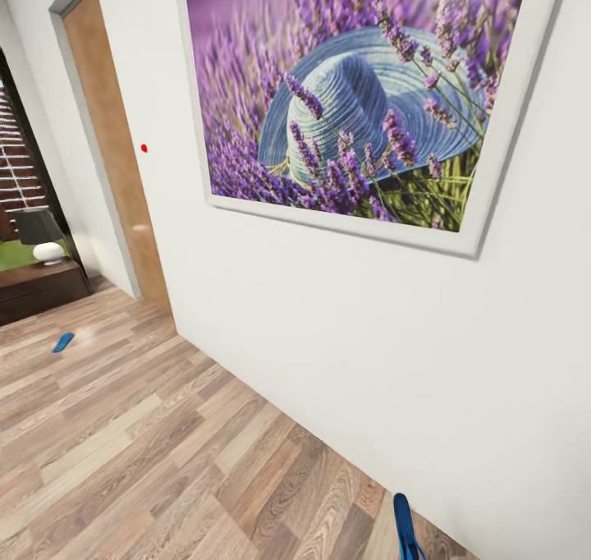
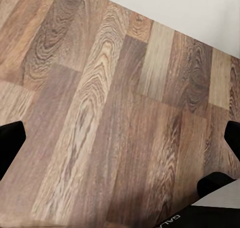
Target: In the bedroom, move the book from the bed onto either nightstand, and place the two sandals side by side next to the bed.
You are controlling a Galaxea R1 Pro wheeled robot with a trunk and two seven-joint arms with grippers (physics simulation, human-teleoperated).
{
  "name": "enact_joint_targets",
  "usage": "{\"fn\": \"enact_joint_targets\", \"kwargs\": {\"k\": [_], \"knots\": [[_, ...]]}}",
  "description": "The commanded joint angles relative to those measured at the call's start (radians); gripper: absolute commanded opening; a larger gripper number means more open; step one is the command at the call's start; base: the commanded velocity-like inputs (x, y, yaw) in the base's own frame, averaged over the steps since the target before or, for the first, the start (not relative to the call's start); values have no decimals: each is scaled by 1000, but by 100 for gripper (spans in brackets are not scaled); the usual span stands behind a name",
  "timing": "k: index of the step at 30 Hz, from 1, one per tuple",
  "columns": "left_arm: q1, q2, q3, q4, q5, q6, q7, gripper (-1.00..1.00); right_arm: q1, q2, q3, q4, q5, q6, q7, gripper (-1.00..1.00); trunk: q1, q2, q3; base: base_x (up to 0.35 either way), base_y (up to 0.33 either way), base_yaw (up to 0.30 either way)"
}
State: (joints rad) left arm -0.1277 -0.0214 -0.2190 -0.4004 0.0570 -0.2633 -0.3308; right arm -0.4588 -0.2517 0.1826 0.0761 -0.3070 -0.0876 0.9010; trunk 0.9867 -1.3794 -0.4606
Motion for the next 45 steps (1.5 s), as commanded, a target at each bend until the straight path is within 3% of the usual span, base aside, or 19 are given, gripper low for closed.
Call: {"fn": "enact_joint_targets", "kwargs": {"k": [1, 45], "knots": [[-1, 1, -5, 2, 6, -4, 0, 100, -1, 0, 8, 4, -7, -9, 4, -100, 0, -1, -1, 0, 0, 293], [-1, 0, -6, 2, 6, -4, 0, 100, -1, 0, 8, 4, -6, -11, 4, -100, 0, -1, -1, 0, 0, 294]]}}
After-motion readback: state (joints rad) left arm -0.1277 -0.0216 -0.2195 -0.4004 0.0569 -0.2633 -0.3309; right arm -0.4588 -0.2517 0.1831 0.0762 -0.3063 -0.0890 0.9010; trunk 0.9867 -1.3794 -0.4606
